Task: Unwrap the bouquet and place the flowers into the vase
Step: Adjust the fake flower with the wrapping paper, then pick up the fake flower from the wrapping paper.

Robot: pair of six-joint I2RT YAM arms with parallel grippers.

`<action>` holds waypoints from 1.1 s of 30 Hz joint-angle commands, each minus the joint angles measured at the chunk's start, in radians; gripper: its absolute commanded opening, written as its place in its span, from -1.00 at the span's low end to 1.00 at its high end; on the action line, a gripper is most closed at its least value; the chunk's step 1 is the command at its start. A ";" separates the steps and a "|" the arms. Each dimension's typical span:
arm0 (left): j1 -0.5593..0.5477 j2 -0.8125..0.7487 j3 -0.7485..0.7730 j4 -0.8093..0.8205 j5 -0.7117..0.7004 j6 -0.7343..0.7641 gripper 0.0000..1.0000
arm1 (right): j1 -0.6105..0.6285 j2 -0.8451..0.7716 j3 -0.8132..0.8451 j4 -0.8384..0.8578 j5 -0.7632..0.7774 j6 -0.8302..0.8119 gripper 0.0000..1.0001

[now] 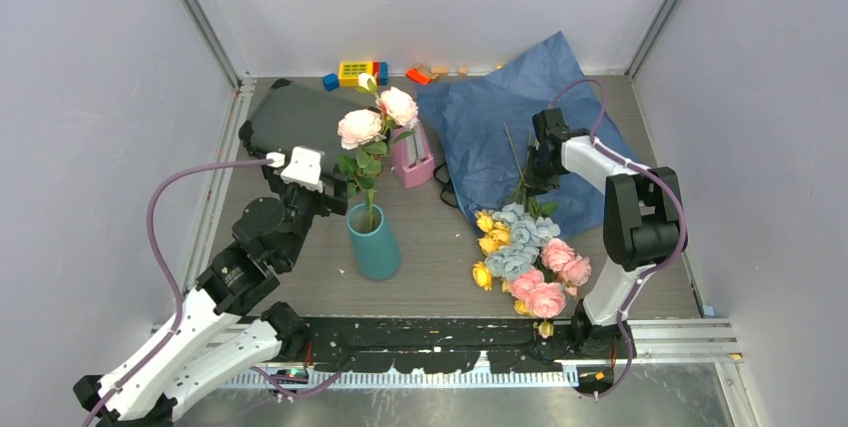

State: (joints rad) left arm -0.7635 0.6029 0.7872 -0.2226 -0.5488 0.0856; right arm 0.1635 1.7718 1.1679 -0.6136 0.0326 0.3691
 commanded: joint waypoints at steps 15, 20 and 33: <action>0.004 -0.013 0.125 -0.028 0.052 -0.018 0.76 | 0.007 -0.359 0.062 0.021 0.056 0.010 -1.00; 0.004 0.004 0.148 -0.052 0.087 -0.018 0.76 | 0.006 -0.336 0.055 -0.003 0.035 0.012 -1.00; 0.004 0.040 0.140 -0.064 0.110 -0.040 0.77 | 0.020 -0.120 0.051 0.035 0.104 0.042 -0.28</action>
State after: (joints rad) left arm -0.7635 0.6426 0.9005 -0.3023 -0.4507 0.0593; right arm 0.1719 1.6211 1.1999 -0.6319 0.0788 0.4038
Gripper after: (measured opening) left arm 0.882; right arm 0.352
